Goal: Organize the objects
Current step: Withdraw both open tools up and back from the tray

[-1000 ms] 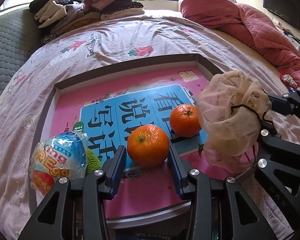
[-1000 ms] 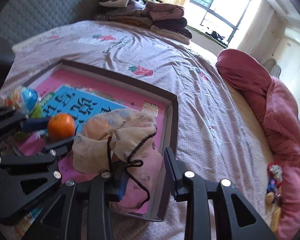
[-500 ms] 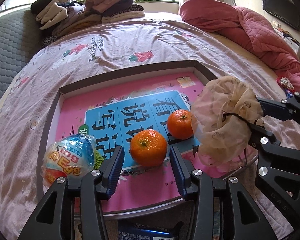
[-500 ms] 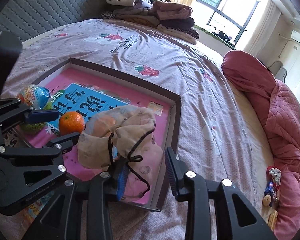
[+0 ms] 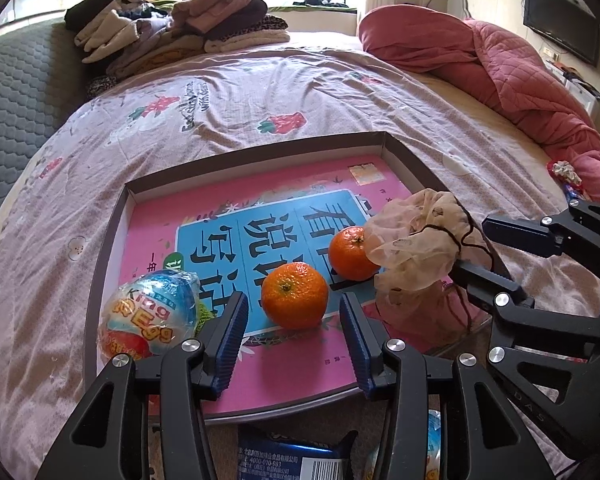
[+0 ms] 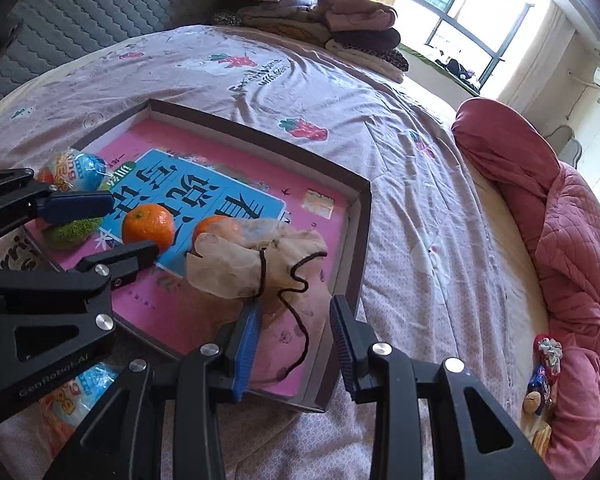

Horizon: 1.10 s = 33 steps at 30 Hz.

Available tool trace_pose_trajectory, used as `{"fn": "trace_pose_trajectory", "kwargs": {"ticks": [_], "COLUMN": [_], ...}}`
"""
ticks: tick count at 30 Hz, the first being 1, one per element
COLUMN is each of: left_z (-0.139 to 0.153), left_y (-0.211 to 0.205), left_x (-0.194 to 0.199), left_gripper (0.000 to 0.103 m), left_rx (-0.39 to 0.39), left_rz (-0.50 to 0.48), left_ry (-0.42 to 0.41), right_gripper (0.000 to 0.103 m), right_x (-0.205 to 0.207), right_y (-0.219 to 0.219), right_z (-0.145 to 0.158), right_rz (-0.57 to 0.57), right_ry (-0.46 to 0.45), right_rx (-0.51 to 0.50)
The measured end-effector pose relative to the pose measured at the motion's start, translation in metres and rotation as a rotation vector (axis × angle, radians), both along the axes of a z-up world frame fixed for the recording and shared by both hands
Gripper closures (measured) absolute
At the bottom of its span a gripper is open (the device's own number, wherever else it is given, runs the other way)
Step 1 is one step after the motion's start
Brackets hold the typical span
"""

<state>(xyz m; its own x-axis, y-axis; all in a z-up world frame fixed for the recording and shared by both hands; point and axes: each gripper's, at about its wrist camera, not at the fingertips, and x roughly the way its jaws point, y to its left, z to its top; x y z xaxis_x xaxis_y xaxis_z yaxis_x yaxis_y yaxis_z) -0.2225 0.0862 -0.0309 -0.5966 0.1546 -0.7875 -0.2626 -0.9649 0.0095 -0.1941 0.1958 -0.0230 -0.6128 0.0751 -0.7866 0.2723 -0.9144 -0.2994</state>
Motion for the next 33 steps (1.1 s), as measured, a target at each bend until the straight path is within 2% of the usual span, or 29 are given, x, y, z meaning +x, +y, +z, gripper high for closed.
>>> {"fn": "trace_pose_trajectory", "kwargs": {"ticks": [7,9,14,17,33], "left_z": [0.01,0.013,0.021,0.024,0.04], "left_y": [-0.004,-0.005,-0.01,-0.012,-0.023], "left_x": [0.003,0.004,0.007,0.009,0.023], "left_gripper": [0.054,0.046,0.044,0.039,0.039], "left_rx": [0.006,0.007,0.019,0.019,0.02], "left_rz": [0.013,0.017,0.034,0.042,0.093], "left_ry": [0.018,0.021,0.032,0.034,0.052], "right_gripper": [0.068,0.068,0.066,0.06,0.048], "right_x": [0.004,0.006,0.009,0.011,0.026], "right_y": [0.0,0.0,0.002,0.003,0.004], "right_z": [0.012,0.015,0.024,0.03,0.064], "right_rz": [0.003,0.004,-0.001,-0.004,-0.005], "right_ry": [0.026,0.036,0.053,0.065,0.14], "right_rx": [-0.021,-0.031,-0.06,-0.085,-0.168]}}
